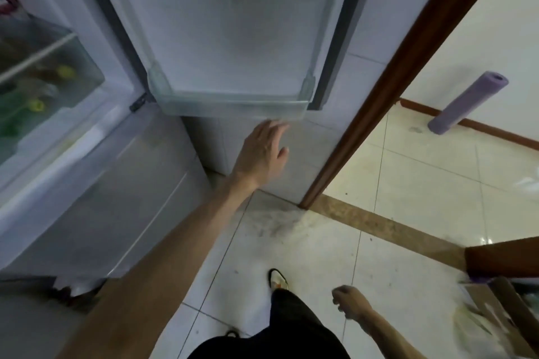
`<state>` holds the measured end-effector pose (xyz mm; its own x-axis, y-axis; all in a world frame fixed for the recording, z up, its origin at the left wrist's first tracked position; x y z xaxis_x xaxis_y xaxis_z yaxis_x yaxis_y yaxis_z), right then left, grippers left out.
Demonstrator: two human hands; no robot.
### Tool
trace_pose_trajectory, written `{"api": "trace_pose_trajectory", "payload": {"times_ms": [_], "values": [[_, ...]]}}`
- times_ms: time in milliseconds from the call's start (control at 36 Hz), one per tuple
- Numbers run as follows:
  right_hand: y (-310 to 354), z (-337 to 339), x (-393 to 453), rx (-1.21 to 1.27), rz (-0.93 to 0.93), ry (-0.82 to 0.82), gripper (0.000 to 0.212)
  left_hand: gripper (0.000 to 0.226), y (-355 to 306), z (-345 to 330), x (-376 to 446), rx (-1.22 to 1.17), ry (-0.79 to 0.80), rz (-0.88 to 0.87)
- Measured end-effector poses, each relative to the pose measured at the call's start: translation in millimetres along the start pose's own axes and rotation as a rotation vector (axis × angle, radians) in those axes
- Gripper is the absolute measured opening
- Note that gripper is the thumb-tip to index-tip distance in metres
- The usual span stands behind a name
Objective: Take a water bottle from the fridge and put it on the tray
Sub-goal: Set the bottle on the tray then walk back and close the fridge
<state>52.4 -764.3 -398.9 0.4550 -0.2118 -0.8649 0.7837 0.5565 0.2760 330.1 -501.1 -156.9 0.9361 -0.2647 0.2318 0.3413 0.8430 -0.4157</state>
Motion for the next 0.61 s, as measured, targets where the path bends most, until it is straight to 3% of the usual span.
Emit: {"api": "trace_pose_trajectory", "payload": {"times_ms": [56, 194, 333, 500, 611], "values": [[49.8, 34.5, 19.7, 0.027, 0.104, -0.035, 0.02, 0.06, -1.3, 6.0, 47.0, 0.094, -0.038, -0.005], [190.1, 123.1, 25.4, 0.078, 0.408, -0.136, 0.028, 0.069, 22.9, -21.4, 93.2, 0.337, 0.161, 0.12], [318.2, 218.0, -21.4, 0.265, 0.747, -0.331, 0.036, 0.062, 23.5, -20.7, 76.3, 0.427, 0.05, 0.076], [406.2, 302.3, -126.2, 0.591, 1.147, -0.487, 0.055, 0.05, 27.6, -5.3, 39.8, 0.378, 0.035, 0.046], [427.7, 315.2, -209.9, 0.729, 1.398, -0.505, 0.054, 0.044, 33.6, 19.7, -1.8, 0.352, -0.016, 0.023]]}}
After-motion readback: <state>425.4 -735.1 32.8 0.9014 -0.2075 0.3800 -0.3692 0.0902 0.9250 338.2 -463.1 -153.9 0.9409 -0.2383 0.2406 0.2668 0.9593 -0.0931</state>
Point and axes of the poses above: each hand's wrist, its own x-axis towards the middle knuckle, its own z-axis out of the back of the hand, y = z × x, the point moved 8 cm from there along x, towards the middle knuckle, and after that the axes turned 5 degrees about x, right-handed, at the moved point
